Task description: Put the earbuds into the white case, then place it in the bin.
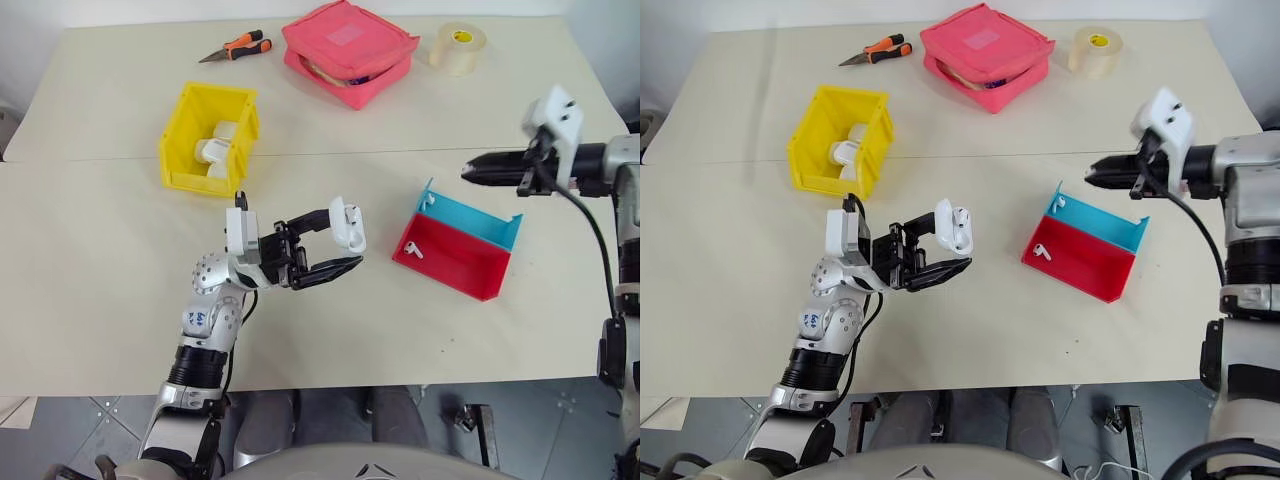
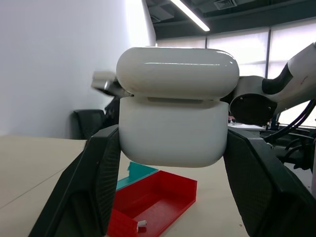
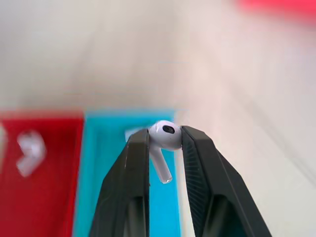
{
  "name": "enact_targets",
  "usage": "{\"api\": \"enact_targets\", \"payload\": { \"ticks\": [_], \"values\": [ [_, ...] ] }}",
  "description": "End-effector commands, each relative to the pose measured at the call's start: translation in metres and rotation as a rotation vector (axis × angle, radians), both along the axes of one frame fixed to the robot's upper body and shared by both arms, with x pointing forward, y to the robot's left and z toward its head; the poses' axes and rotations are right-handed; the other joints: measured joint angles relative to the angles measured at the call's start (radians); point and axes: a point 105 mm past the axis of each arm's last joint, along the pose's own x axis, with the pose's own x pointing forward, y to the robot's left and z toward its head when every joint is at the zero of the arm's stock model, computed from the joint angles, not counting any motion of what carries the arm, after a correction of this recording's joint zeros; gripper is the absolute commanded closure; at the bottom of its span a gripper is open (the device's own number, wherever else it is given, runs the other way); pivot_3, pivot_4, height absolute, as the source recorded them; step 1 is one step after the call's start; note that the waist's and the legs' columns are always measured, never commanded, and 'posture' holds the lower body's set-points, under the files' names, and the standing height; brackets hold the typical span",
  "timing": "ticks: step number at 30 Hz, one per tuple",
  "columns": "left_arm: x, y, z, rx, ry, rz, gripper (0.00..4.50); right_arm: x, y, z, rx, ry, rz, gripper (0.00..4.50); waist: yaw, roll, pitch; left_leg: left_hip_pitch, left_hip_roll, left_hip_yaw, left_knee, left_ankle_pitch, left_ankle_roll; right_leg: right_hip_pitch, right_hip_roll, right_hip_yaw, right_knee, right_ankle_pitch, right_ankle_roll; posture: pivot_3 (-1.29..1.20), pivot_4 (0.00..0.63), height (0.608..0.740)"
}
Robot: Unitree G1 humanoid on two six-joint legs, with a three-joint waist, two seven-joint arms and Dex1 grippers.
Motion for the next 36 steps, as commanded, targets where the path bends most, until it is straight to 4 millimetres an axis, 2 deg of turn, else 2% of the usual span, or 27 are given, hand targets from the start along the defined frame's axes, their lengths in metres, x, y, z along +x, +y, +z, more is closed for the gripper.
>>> {"api": "enact_targets", "payload": {
  "ticks": [1,3,6,9,15,18,21,36],
  "values": [
    [-0.001,-0.002,0.011,-0.022,-0.026,-0.019,1.75,-0.023,0.019,0.016,0.217,-0.012,0.047,3.7,0.002,0.0,0.0,0.0,0.0,0.0,0.0,0.0,0.0,0.0,0.0,0.0,0.0,0.0,0.0,0.0,0.15,0.74],
    [0.001,-0.003,0.013,-0.021,-0.024,-0.019,1.75,-0.038,0.038,0.018,0.36,0.016,0.091,3.7,0.002,0.0,0.0,0.0,0.0,0.0,0.001,0.0,0.0,0.0,0.0,0.0,0.001,0.0,0.0,0.0,0.15,0.74],
    [0.004,-0.003,0.015,-0.021,-0.018,-0.017,1.75,-0.063,0.061,0.03,0.607,-0.048,0.19,3.7,0.0,0.0,0.0,0.0,0.001,0.0,0.0,0.0,0.0,0.0,0.0,0.001,0.002,0.0,0.0,0.0,0.15,0.74],
    [0.006,-0.004,0.016,-0.019,-0.007,-0.023,1.75,-0.079,0.078,0.024,0.793,0.01,0.209,3.7,0.0,0.0,0.0,0.001,0.0,-0.001,0.001,0.0,-0.001,0.0,0.0,0.001,0.002,0.0,0.0,0.0,0.15,0.74],
    [0.007,-0.004,0.018,-0.014,0.008,-0.032,1.75,-0.106,0.105,0.026,1.04,0.102,0.293,3.7,0.006,0.0,0.0,0.001,-0.001,-0.001,0.001,0.0,0.0,0.0,0.0,0.001,0.002,0.0,0.0,0.0,0.15,0.74],
    [0.008,-0.008,0.022,-0.022,0.021,-0.041,1.75,-0.121,0.125,0.021,1.074,0.155,0.352,3.7,0.006,0.0,0.0,0.001,-0.001,-0.001,0.0,0.0,0.0,0.0,0.0,0.001,0.003,0.0,0.0,0.0,0.15,0.74],
    [0.008,-0.011,0.024,-0.023,0.028,-0.049,1.75,-0.123,0.134,0.017,1.107,0.162,0.34,3.7,0.002,0.0,0.0,0.001,-0.001,-0.001,0.0,0.0,0.0,0.0,0.0,0.002,0.003,0.0,0.0,0.0,0.15,0.74],
    [0.008,-0.012,0.029,-0.036,0.037,-0.05,1.75,-0.118,0.142,-0.009,1.076,0.182,0.279,3.7,-0.004,0.0,0.0,0.002,-0.001,0.0,-0.001,0.0,0.0,0.0,0.001,0.002,0.003,0.0,0.0,0.0,0.15,0.74]
  ]
}}
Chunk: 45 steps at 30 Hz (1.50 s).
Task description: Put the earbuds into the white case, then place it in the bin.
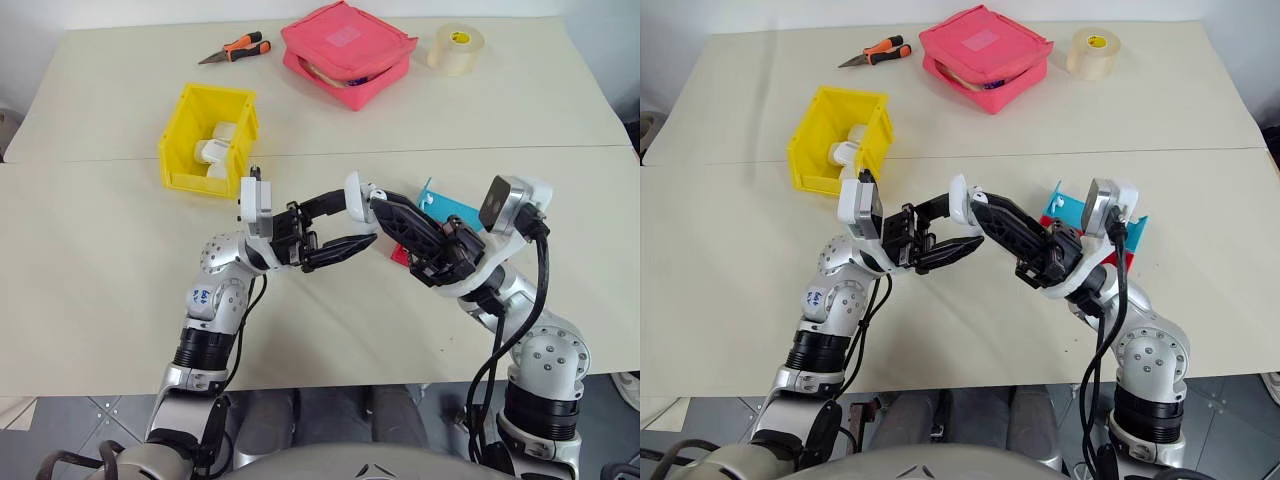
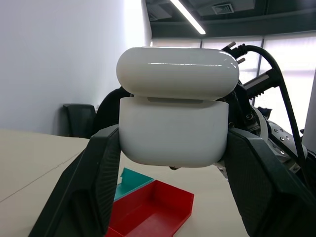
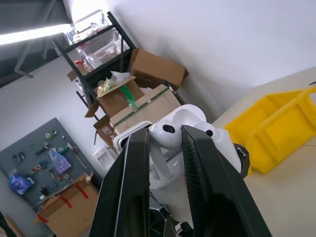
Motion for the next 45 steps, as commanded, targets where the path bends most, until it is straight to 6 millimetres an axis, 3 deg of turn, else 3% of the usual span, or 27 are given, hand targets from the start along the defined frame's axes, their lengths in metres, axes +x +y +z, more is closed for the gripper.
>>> {"api": "enact_targets", "payload": {
  "ticks": [1,12,16,19,24,27,31,34,42,45],
  "values": [
    [-0.005,0.001,0.014,-0.046,-0.05,-0.005,1.75,-0.002,0.003,-0.005,-0.029,-0.013,-0.006,3.7,0.0,0.0,0.0,0.0,0.0,0.0,0.0,0.0,0.0,0.0,0.0,0.0,0.0,0.0,0.0,0.0,0.15,0.74],
    [-0.004,0.001,0.017,-0.063,-0.051,0.003,1.75,0.002,0.009,-0.028,-0.149,-0.023,-0.045,3.7,0.0,0.0,0.0,0.0,0.0,0.0,0.0,0.0,0.0,0.0,0.0,0.0,0.0,0.0,0.0,0.0,0.15,0.74],
    [-0.004,0.002,0.015,-0.057,-0.051,0.002,1.75,-0.004,0.007,-0.012,-0.163,-0.11,-0.022,2.64,0.001,0.0,0.0,0.0,0.0,0.0,0.0,0.0,0.0,0.0,0.0,0.0,0.0,0.0,0.0,0.0,0.15,0.74],
    [-0.003,0.006,0.013,-0.046,-0.05,0.015,1.75,-0.002,-0.005,-0.009,-0.199,-0.129,-0.054,1.64,0.004,0.0,0.0,0.0,0.0,0.0,0.0,0.0,0.0,0.0,0.0,0.0,-0.001,0.0,0.0,0.0,0.15,0.74],
    [0.001,0.017,0.003,0.063,-0.071,0.077,1.75,0.006,-0.033,-0.011,-0.294,-0.12,-0.14,1.64,0.003,0.0,0.0,0.0,0.0,0.0,0.0,0.0,0.0,0.0,0.0,0.0,-0.001,0.0,0.0,0.0,0.15,0.74],
    [0.008,0.026,-0.012,0.245,-0.143,0.147,1.75,0.007,-0.039,-0.014,-0.392,-0.141,-0.139,2.22,0.003,0.0,0.0,0.0,0.0,0.001,-0.001,0.0,0.0,0.0,0.0,0.0,-0.001,0.0,0.0,0.0,0.15,0.74],
    [0.01,0.034,-0.029,0.439,-0.218,0.164,1.75,0.006,-0.034,-0.024,-0.586,-0.204,-0.086,3.58,0.003,0.0,0.0,0.0,0.0,0.001,-0.001,0.0,0.0,0.0,0.0,0.0,-0.001,0.0,0.0,0.0,0.15,0.74],
    [0.008,0.032,-0.038,0.53,-0.255,0.134,1.75,0.007,-0.025,-0.023,-0.619,-0.218,-0.029,4.48,0.003,0.0,0.0,0.0,0.0,0.001,-0.001,0.0,0.0,0.0,0.0,0.0,-0.001,0.0,0.0,0.0,0.15,0.74],
    [0.011,0.019,-0.047,0.567,-0.232,0.151,1.75,0.009,0.013,0.0,-0.564,-0.277,0.075,4.48,0.004,0.0,0.0,0.0,0.001,0.0,-0.001,0.0,0.0,0.0,0.0,0.0,-0.001,0.0,0.0,0.0,0.15,0.74],
    [0.009,0.017,-0.048,0.539,-0.223,0.15,1.75,0.017,0.02,-0.014,-0.693,-0.247,0.068,4.48,0.003,0.0,0.0,0.0,0.001,0.0,0.0,0.0,0.0,0.0,0.0,0.0,-0.001,0.0,0.0,0.0,0.15,0.74]
  ]
}}
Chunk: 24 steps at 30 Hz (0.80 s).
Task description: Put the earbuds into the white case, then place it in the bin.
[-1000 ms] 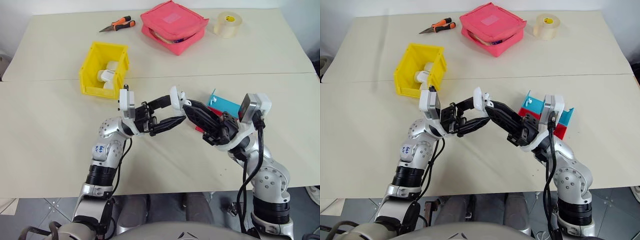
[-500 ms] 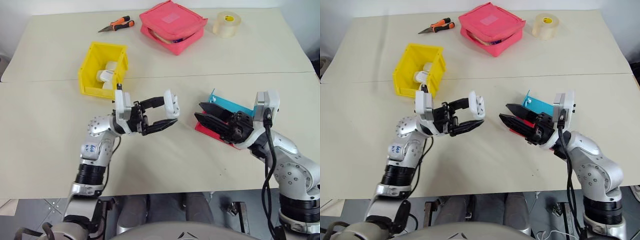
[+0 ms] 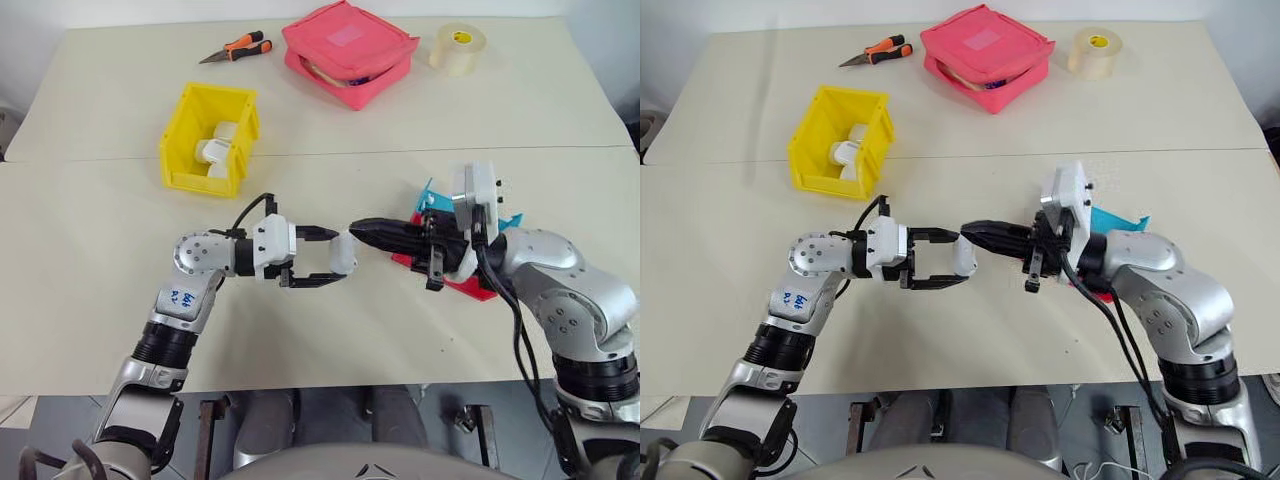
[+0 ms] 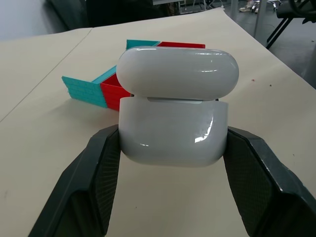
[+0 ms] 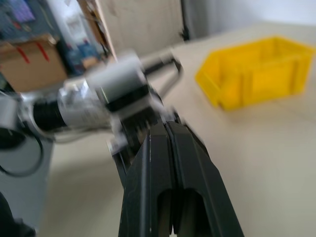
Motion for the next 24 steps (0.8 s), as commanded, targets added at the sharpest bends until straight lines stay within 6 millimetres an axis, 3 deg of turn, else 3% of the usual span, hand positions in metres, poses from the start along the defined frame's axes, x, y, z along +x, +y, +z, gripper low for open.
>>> {"api": "enact_targets", "payload": {
  "ticks": [1,9,14,18,24],
  "values": [
    [-0.003,-0.004,0.007,-0.047,-0.027,-0.01,1.75,0.006,0.004,-0.014,-0.115,0.02,-0.036,4.48,0.002,0.0,0.0,0.0,0.0,0.0,0.0,0.0,0.0,0.0,0.0,0.0,0.0,0.0,0.0,0.0,0.15,0.74],
    [-0.004,0.0,0.015,-0.136,-0.032,-0.005,1.75,0.007,-0.024,-0.03,-0.181,0.052,-0.109,4.48,0.013,0.0,0.0,-0.001,0.0,0.0,0.0,0.0,0.0,0.0,0.0,0.0,0.0,0.0,0.0,0.0,0.15,0.74],
    [-0.004,0.021,0.017,-0.248,0.005,0.047,1.75,0.002,-0.052,-0.024,-0.08,0.017,-0.182,4.48,0.02,-0.001,0.0,-0.001,0.0,0.0,0.0,0.0,0.0,0.0,0.0,-0.001,0.0,0.0,0.0,0.0,0.15,0.74],
    [-0.001,0.047,0.019,-0.334,0.019,0.193,1.75,-0.014,-0.066,-0.021,-0.004,-0.063,-0.197,3.59,0.02,-0.001,0.0,0.0,0.0,0.001,0.0,0.0,0.0,0.0,0.0,-0.001,0.0,0.0,0.0,0.0,0.15,0.74],
    [0.013,0.098,0.021,-0.47,0.07,0.58,1.75,-0.016,-0.08,-0.017,0.037,-0.283,-0.316,1.5,0.019,-0.001,0.0,0.001,0.001,0.001,0.0,0.0,0.0,0.0,0.0,0.0,0.0,0.0,0.0,0.0,0.15,0.74]
  ]
}}
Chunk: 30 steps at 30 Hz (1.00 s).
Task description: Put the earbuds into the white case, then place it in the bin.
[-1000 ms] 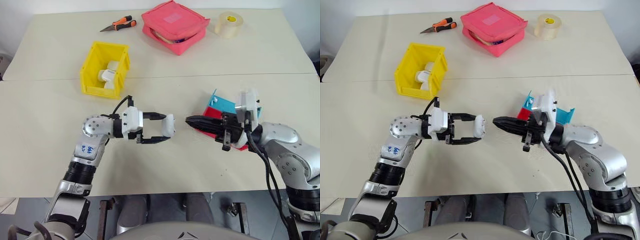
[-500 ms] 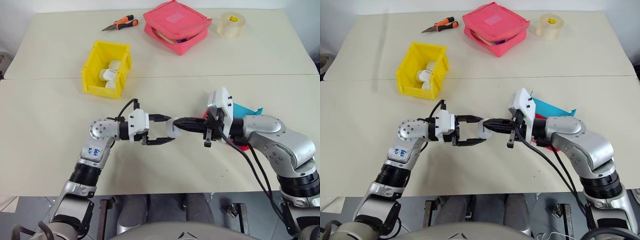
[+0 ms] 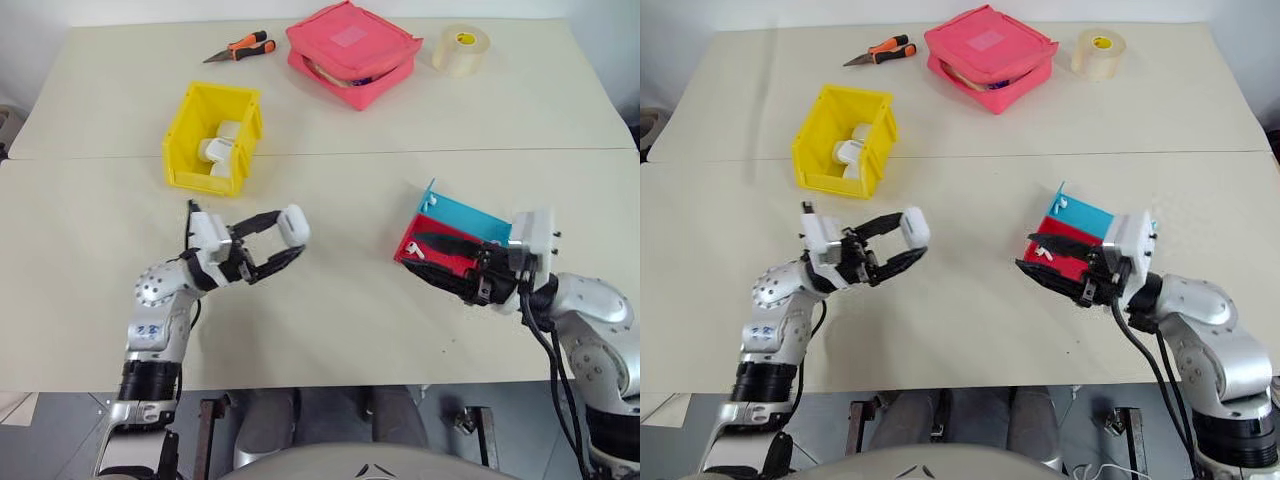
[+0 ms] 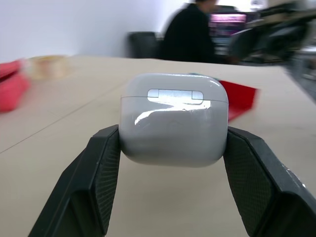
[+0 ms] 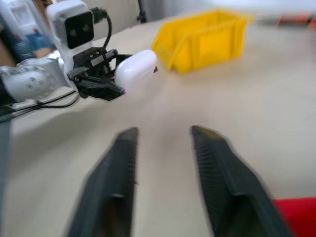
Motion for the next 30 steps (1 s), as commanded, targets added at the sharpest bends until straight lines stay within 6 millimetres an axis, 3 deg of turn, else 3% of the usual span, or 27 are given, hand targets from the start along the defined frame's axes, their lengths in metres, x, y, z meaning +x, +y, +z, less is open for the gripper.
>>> {"api": "enact_targets", "payload": {
  "ticks": [1,4,5,10,13,17,23,28,30],
  "values": [
    [0.013,0.039,0.014,-0.126,0.039,0.277,1.75,-0.002,-0.006,0.019,0.023,-0.18,-0.061,1.13,0.0,0.0,0.0,0.001,0.0,0.0,0.0,0.0,0.0,0.0,0.0,0.0,0.0,0.0,0.0,0.0,0.15,0.74],
    [0.016,0.066,0.021,-0.223,0.052,0.444,1.75,-0.001,-0.007,0.021,0.04,-0.239,-0.099,0.12,0.0,0.0,0.0,0.001,0.0,-0.001,0.0,0.0,0.0,0.0,0.0,0.0,0.001,0.0,0.0,0.0,0.15,0.74],
    [0.015,0.069,0.023,-0.245,0.055,0.454,1.75,-0.001,-0.007,0.022,0.045,-0.251,-0.104,0.05,0.0,0.0,0.0,0.001,0.0,-0.001,0.0,0.0,0.0,0.0,0.0,0.001,0.0,0.0,0.0,0.0,0.15,0.74],
    [0.036,0.092,0.035,-0.308,0.14,0.598,1.75,0.009,-0.007,0.02,0.06,-0.247,-0.141,0.05,0.005,-0.002,0.0,0.001,-0.001,-0.001,0.0,0.0,0.0,0.001,0.0,0.0,0.0,0.0,0.0,0.0,0.15,0.74],
    [0.056,0.092,0.047,-0.277,0.138,0.603,1.75,0.014,-0.005,0.019,0.052,-0.246,-0.14,0.05,0.002,-0.002,0.0,0.001,-0.001,-0.001,0.001,0.0,0.0,0.001,0.0,0.0,0.001,0.0,0.0,0.0,0.15,0.74],
    [0.098,0.093,0.058,-0.18,0.176,0.682,1.75,0.02,0.002,0.018,0.039,-0.238,-0.116,0.05,0.0,-0.002,0.0,0.001,-0.001,0.0,0.0,0.0,0.0,0.001,0.0,0.0,0.001,0.0,0.0,0.0,0.15,0.74],
    [0.122,0.084,0.066,-0.15,0.185,0.693,1.75,0.023,0.008,0.02,0.032,-0.242,-0.098,0.05,-0.009,-0.002,0.0,0.001,-0.002,0.0,-0.002,0.0,0.0,0.0,0.0,-0.001,0.0,0.0,0.0,0.0,0.15,0.74],
    [0.118,0.076,0.073,-0.163,0.14,0.645,0.09,0.021,0.012,0.02,0.035,-0.238,-0.087,0.0,-0.019,-0.003,0.0,0.001,-0.001,0.0,-0.001,0.0,0.0,0.0,0.0,-0.002,0.0,0.0,0.0,0.0,0.15,0.74],
    [0.108,0.074,0.078,-0.179,0.098,0.614,0.04,0.02,0.012,0.019,0.036,-0.229,-0.084,0.0,-0.022,-0.003,0.0,0.001,-0.001,0.0,-0.001,0.0,0.0,0.0,0.0,-0.002,0.0,0.0,0.0,0.0,0.15,0.74]
  ]
}}
